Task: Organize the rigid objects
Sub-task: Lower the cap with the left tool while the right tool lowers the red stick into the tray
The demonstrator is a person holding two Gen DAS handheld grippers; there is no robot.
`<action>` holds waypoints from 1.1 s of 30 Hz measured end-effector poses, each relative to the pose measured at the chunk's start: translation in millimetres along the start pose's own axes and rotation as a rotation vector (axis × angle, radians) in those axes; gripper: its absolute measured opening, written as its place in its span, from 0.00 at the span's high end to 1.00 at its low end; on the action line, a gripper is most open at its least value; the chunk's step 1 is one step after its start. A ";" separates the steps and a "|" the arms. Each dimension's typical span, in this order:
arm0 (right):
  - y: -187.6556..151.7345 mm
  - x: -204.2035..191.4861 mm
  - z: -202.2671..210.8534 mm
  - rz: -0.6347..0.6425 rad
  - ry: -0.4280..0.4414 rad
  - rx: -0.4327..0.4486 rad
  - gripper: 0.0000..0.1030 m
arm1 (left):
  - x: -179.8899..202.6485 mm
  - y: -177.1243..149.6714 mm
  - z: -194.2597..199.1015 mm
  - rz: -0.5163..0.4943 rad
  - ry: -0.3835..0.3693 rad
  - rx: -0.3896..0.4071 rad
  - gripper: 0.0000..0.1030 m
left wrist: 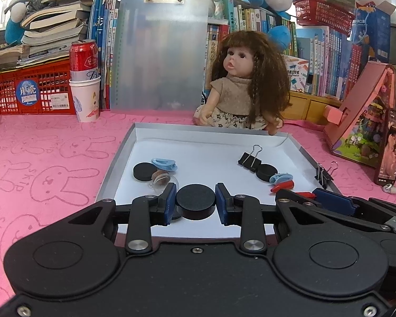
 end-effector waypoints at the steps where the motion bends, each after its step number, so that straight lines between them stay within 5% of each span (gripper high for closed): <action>1: 0.1 0.3 -2.0 -0.001 0.000 -0.002 0.51 | -0.2 -0.2 -1.3 -0.001 0.002 0.000 0.71; 33: -4.1 2.7 -37.5 -0.013 0.007 -0.064 0.51 | -7.8 -9.5 -44.2 -0.022 0.041 -0.062 0.71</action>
Point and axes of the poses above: each gripper's, at about its wrist camera, not at the fingertips, and z roughly against the way its jaws point, x to its right, y to its top, the point moved 8 cm from there along -z, roughly the way its jaws point, and after that the axes turned 5 degrees about -y, right-handed, at the moved point
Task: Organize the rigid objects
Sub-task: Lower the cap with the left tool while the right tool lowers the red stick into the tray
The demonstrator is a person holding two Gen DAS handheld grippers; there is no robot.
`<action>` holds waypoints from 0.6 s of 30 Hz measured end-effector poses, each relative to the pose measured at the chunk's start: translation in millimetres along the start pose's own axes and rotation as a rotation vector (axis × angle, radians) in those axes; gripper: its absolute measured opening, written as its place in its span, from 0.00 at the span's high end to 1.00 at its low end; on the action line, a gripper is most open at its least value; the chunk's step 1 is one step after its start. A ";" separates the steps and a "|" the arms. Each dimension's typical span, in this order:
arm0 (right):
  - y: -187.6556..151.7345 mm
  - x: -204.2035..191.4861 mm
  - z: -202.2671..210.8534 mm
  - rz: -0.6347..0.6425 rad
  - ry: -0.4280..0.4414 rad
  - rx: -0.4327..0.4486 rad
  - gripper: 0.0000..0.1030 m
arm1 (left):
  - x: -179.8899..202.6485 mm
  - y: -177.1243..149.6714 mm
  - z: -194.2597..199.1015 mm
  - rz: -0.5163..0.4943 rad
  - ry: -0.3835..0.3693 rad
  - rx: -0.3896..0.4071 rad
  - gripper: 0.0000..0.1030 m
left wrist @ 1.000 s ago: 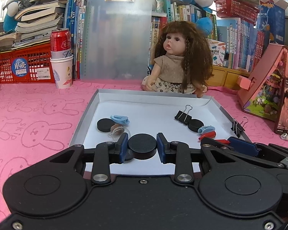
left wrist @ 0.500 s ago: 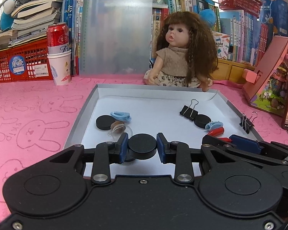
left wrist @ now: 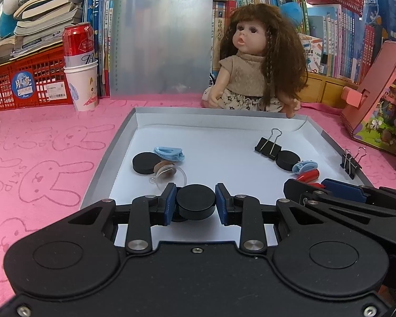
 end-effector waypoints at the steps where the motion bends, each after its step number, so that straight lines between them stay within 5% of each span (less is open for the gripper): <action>1: 0.3 0.4 -1.0 -0.001 0.000 -0.004 0.51 | -0.3 0.1 -0.9 -0.002 0.001 -0.002 0.71; 15: 0.7 5.1 -13.4 -0.006 -0.024 -0.060 0.50 | -6.6 1.8 -10.5 0.001 0.010 -0.024 0.70; 18: 0.7 5.6 -12.7 -0.008 -0.019 -0.058 0.47 | -6.1 2.1 -10.9 -0.004 0.010 -0.026 0.63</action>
Point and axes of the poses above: each gripper's, at about its wrist camera, not at the fingertips, and z roughly against the way its jaws point, x to its right, y to its top, the point moved 8 cm from there along -z, roughly the way its jaws point, and after that the axes turned 5 degrees about -y, right-handed, at the moved point
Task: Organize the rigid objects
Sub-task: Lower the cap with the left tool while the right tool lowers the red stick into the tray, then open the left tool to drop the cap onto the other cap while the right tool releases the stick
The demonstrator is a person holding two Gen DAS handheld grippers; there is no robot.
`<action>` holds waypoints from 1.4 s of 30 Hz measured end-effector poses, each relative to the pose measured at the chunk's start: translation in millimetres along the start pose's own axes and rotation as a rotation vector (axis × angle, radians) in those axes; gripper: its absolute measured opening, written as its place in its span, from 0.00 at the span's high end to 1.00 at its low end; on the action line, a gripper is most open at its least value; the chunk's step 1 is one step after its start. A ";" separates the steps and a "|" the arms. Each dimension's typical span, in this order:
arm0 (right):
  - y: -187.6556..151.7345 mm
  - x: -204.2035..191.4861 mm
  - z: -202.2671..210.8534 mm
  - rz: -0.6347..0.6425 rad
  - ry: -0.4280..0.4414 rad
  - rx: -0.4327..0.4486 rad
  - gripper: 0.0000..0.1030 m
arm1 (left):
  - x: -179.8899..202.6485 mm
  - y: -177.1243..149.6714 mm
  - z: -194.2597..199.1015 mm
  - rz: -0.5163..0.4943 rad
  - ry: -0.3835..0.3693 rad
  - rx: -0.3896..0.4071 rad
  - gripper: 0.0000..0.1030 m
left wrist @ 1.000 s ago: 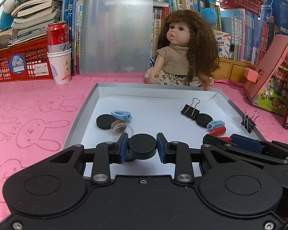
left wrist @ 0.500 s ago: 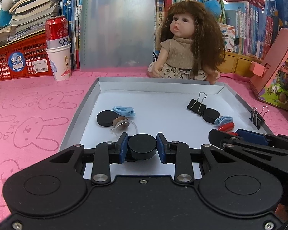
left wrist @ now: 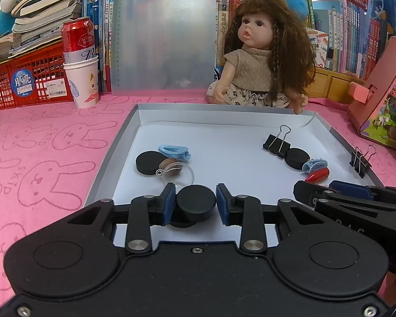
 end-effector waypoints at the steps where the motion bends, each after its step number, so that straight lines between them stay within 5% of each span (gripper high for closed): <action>1: 0.0 0.1 0.4 0.000 0.001 0.001 0.45 | 0.1 0.3 0.0 -0.001 0.000 0.001 0.62; 13: 1.3 1.9 6.8 0.003 -0.007 0.010 0.31 | -3.8 -1.4 5.9 0.007 0.015 -0.014 0.48; 26: 7.0 10.4 17.7 -0.025 -0.025 0.027 0.14 | -15.7 4.1 20.3 0.035 0.045 0.000 0.21; 42: 14.7 12.6 41.0 -0.003 -0.032 0.093 0.00 | -15.1 8.0 42.6 0.030 0.056 0.032 0.14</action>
Point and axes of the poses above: each gripper's, at about its wrist camera, not at the fingertips, and z roughly against the way its jaws point, x to its right, y to its top, the point moved 8 cm from there along -z, roughly the way its jaws point, and after that the axes turned 5 degrees about -y, right-handed, at the moved point
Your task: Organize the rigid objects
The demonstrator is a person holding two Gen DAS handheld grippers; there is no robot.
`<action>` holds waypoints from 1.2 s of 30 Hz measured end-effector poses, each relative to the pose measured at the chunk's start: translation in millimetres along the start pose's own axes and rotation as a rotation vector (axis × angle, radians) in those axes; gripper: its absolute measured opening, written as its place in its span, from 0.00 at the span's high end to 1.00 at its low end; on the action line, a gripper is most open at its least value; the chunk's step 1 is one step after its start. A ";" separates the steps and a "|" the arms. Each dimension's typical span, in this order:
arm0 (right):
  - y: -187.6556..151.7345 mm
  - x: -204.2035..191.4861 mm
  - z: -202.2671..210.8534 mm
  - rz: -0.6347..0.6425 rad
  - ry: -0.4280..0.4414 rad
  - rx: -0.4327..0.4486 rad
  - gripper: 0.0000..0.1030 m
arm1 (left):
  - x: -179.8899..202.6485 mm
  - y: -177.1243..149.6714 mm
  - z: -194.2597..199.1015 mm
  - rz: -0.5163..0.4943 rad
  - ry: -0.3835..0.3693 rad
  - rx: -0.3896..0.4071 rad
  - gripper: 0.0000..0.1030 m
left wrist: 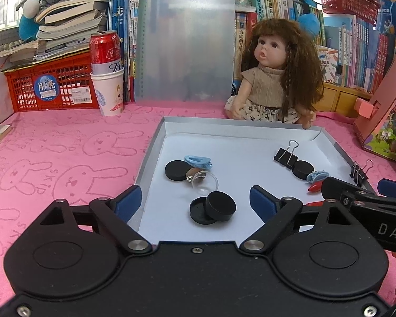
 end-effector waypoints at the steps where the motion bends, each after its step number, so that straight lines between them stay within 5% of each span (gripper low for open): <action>1: -0.1 0.2 1.4 0.001 0.001 0.000 0.00 | 0.3 -0.3 1.4 -0.002 0.000 0.000 0.14; 36: -32.3 2.2 50.0 0.020 0.019 -0.012 0.00 | 3.2 -41.3 51.1 -0.029 -0.028 -0.006 0.14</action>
Point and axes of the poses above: each gripper's, at about its wrist camera, not at the fingertips, and z roughly against the way its jaws point, x to its right, y to its top, the point moved 8 cm from there along -z, roughly the way its jaws point, and after that the axes turned 5 degrees about -y, right-handed, at the moved point
